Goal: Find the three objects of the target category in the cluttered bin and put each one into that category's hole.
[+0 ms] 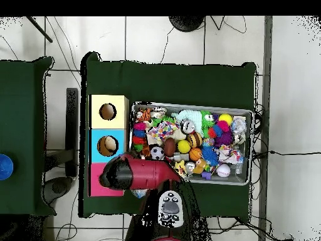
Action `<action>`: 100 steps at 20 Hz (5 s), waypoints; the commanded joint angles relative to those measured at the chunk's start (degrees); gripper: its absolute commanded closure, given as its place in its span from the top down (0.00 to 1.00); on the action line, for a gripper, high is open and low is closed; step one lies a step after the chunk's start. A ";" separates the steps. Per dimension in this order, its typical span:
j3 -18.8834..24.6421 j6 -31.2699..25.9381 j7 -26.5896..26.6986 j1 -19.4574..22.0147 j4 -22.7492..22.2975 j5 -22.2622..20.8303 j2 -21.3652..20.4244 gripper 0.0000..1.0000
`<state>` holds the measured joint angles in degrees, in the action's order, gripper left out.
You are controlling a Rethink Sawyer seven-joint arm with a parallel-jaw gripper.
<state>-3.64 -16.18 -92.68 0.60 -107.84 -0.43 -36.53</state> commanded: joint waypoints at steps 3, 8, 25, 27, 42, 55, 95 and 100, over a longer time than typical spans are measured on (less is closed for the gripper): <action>0.60 -6.87 -9.27 1.94 2.68 2.58 -2.15 1.00; -0.25 -4.57 -8.65 2.83 -2.21 0.80 -3.28 1.00; -0.29 8.05 -9.43 8.12 -17.69 -4.37 -5.11 1.00; 0.43 9.47 -9.80 8.94 -19.02 -4.36 -4.32 1.00; -0.90 10.71 -17.92 -5.35 -21.12 5.72 -3.09 1.00; -3.44 16.73 -18.54 -11.73 -23.07 7.87 -0.45 1.00; -1.32 45.84 -19.41 -10.08 -15.42 5.42 23.63 1.00; 2.16 46.68 -20.83 -6.31 -14.74 3.32 25.46 1.00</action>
<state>-10.91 26.56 -97.96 -9.66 -131.22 3.24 -17.31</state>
